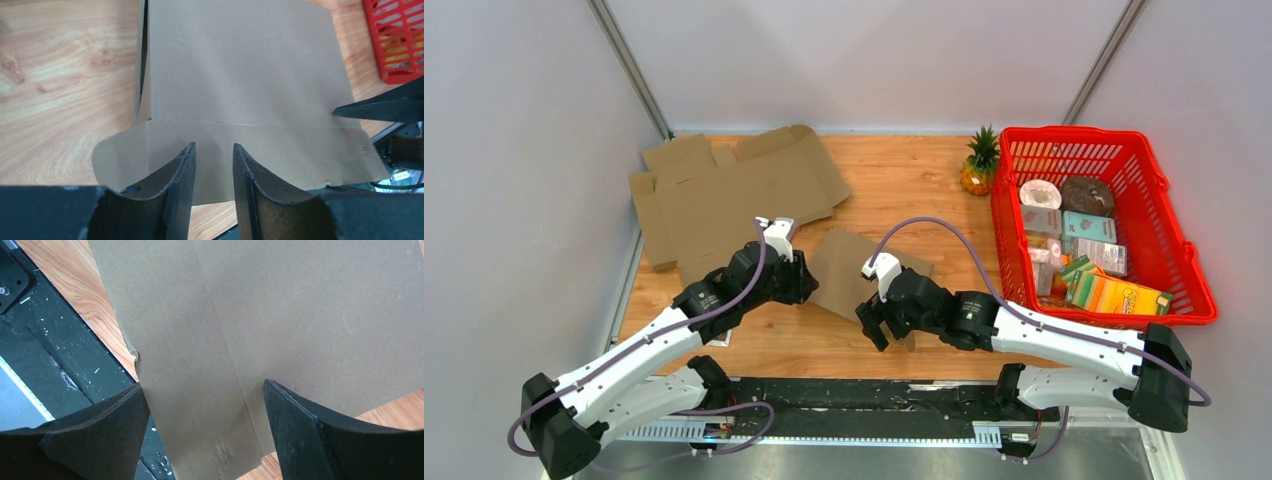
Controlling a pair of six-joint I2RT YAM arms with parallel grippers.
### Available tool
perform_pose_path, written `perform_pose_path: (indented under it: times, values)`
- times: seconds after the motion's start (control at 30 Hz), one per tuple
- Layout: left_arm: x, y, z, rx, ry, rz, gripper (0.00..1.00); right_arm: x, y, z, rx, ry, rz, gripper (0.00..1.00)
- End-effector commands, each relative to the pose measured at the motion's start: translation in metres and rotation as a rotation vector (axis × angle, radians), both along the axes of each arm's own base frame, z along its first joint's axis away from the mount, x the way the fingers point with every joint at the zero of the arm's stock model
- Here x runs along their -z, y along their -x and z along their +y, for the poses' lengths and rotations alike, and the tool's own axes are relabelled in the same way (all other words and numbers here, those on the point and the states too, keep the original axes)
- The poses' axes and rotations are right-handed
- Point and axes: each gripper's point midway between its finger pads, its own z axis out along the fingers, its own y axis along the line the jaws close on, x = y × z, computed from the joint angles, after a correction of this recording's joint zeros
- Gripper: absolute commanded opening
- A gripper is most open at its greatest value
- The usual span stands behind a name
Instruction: Fold the paper box
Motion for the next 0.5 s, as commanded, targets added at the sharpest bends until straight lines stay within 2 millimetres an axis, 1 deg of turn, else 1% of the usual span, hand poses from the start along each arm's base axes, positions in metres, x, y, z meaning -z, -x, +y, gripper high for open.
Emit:
perform_pose_path:
  times: [0.0, 0.07, 0.1, 0.13, 0.23, 0.27, 0.3, 0.33, 0.37, 0.4, 0.47]
  values:
    - [0.017, 0.007, -0.006, 0.009, 0.060, 0.040, 0.40, -0.004, -0.005, -0.001, 0.039, -0.009, -0.012, 0.88]
    - [0.026, 0.011, -0.005, 0.001, 0.075, 0.064, 0.40, -0.003, -0.005, 0.000, 0.042, -0.013, -0.006, 0.90]
    - [0.035, 0.014, -0.001, -0.009, 0.056, 0.081, 0.40, -0.003, -0.004, 0.000, 0.054, -0.021, 0.005, 0.91]
    - [0.040, 0.015, 0.002, -0.021, 0.047, 0.091, 0.40, -0.003, -0.005, 0.000, 0.069, -0.022, 0.013, 0.92]
    - [0.046, 0.019, 0.006, -0.024, 0.045, 0.097, 0.40, 0.002, -0.005, -0.005, 0.153, -0.014, 0.080, 0.94]
    - [0.044, 0.020, 0.004, -0.013, 0.057, 0.092, 0.40, -0.002, -0.007, -0.006, 0.186, -0.019, 0.092, 0.95]
    - [0.043, 0.020, 0.003, -0.008, 0.056, 0.092, 0.40, 0.000, -0.004, -0.011, 0.210, 0.002, 0.119, 0.95]
    - [0.042, 0.020, 0.004, -0.003, 0.050, 0.089, 0.40, -0.002, -0.003, -0.012, 0.252, -0.014, 0.149, 0.96]
    - [0.041, 0.020, 0.005, -0.001, 0.037, 0.085, 0.40, -0.007, -0.003, -0.013, 0.275, -0.023, 0.158, 0.97]
    - [0.034, 0.020, 0.006, 0.004, 0.025, 0.081, 0.40, -0.010, -0.001, -0.022, 0.303, -0.013, 0.165, 0.98]
    - [0.020, 0.019, 0.009, 0.019, 0.020, 0.036, 0.42, -0.014, 0.000, -0.033, 0.366, -0.033, 0.188, 0.99]
